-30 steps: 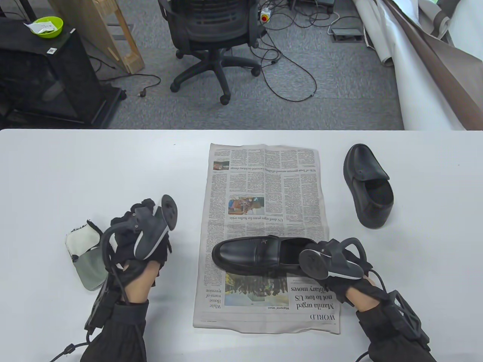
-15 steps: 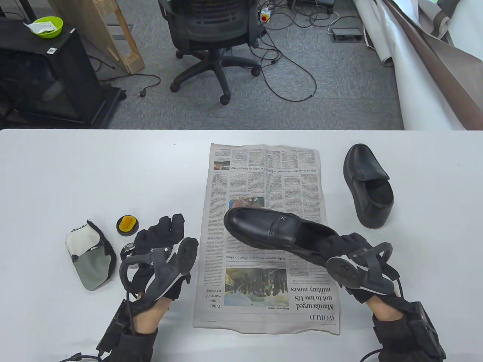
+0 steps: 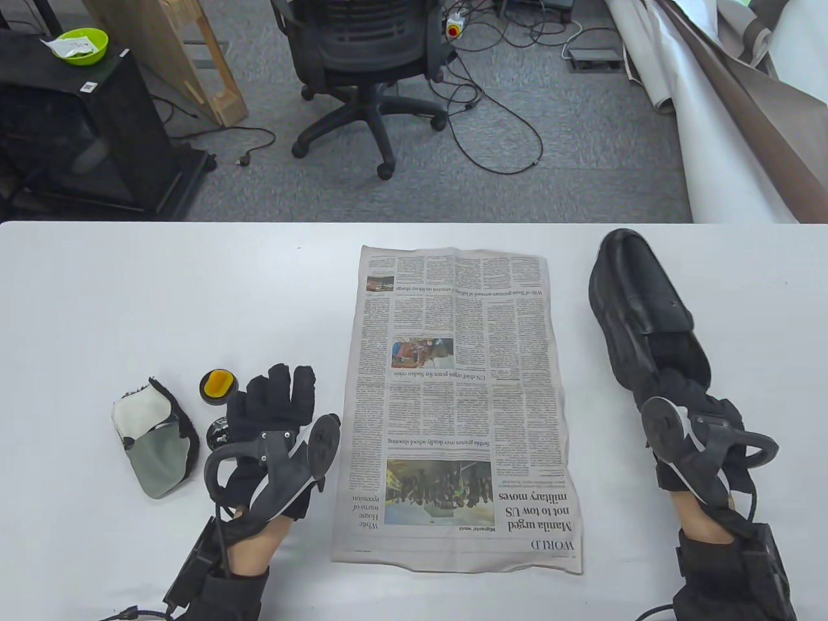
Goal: Dip and apply built-in sponge shoe polish on shoes
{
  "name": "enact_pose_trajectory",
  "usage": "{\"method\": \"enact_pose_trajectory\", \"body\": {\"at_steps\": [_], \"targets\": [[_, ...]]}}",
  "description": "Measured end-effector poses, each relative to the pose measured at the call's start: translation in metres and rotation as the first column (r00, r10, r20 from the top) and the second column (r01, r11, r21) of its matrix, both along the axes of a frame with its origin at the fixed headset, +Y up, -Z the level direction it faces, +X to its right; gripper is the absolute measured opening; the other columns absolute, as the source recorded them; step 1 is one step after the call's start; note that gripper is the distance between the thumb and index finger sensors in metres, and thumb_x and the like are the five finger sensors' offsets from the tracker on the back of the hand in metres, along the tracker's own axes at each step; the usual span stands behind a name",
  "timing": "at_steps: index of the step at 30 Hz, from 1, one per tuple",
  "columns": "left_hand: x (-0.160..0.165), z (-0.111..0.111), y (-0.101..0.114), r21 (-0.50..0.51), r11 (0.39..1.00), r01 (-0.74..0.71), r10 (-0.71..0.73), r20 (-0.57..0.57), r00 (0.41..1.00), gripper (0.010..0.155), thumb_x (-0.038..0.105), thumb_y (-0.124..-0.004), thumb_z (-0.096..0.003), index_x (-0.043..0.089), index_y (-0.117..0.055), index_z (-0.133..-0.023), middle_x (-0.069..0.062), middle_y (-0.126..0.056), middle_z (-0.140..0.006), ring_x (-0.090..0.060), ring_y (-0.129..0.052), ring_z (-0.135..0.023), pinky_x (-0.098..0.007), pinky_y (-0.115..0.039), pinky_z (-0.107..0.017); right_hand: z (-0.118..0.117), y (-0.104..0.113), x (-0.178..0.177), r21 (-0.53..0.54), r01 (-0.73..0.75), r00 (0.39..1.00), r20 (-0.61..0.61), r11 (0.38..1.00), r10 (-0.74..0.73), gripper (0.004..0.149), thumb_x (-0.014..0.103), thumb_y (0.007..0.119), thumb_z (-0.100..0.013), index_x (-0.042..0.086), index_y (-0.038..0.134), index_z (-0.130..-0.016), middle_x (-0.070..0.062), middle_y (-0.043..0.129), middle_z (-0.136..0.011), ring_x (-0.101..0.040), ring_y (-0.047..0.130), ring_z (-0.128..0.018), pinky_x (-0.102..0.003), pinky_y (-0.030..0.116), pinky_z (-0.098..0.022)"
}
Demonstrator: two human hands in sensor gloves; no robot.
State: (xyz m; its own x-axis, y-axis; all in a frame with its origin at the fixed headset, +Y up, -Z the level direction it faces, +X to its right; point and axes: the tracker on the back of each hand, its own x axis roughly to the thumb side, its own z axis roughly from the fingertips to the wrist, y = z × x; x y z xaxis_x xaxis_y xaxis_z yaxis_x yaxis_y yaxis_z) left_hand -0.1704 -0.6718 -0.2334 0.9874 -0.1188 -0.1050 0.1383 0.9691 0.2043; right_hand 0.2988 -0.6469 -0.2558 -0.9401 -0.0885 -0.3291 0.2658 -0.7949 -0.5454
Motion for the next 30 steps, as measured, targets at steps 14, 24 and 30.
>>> {"method": "enact_pose_trajectory", "body": {"at_steps": [14, 24, 30], "targets": [[0.003, 0.000, 0.001, -0.009, 1.000, 0.027, -0.027, 0.019, 0.999, 0.080, 0.062, -0.079, -0.0422, 0.029, -0.051, -0.109, -0.011, -0.052, -0.118, -0.042, -0.063, -0.106, -0.066, -0.050, -0.079, -0.030, -0.050, 0.058, -0.213, 0.141, 0.941, 0.331, 0.967, -0.065, 0.047, 0.046, 0.078, -0.040, 0.013, 0.102, -0.063, -0.001, 0.110, -0.036, -0.009, 0.109, 0.006, -0.031, 0.101, -0.021], [0.003, -0.001, 0.001, -0.019, 0.999, 0.032, -0.032, 0.034, 0.999, 0.080, 0.063, -0.078, -0.0423, 0.029, -0.051, -0.109, -0.010, -0.052, -0.118, -0.043, -0.062, -0.107, -0.066, -0.049, -0.079, -0.036, -0.069, 0.054, -0.353, 0.186, 0.922, 0.386, 0.917, -0.038, 0.061, 0.051, 0.072, -0.041, 0.013, 0.086, -0.085, -0.011, 0.103, -0.063, -0.012, 0.110, -0.001, -0.036, 0.099, -0.023], [0.004, 0.000, 0.001, 0.005, 1.000, 0.031, -0.031, 0.047, 0.998, 0.080, 0.064, -0.076, -0.0421, 0.029, -0.050, -0.109, -0.010, -0.052, -0.118, -0.043, -0.061, -0.107, -0.066, -0.048, -0.079, -0.013, -0.025, 0.001, -0.230, 0.105, 0.979, 0.194, 0.967, -0.060, 0.064, 0.057, 0.069, -0.040, 0.020, 0.080, -0.091, -0.008, 0.095, -0.077, -0.021, 0.110, -0.026, -0.044, 0.091, -0.042]]}}
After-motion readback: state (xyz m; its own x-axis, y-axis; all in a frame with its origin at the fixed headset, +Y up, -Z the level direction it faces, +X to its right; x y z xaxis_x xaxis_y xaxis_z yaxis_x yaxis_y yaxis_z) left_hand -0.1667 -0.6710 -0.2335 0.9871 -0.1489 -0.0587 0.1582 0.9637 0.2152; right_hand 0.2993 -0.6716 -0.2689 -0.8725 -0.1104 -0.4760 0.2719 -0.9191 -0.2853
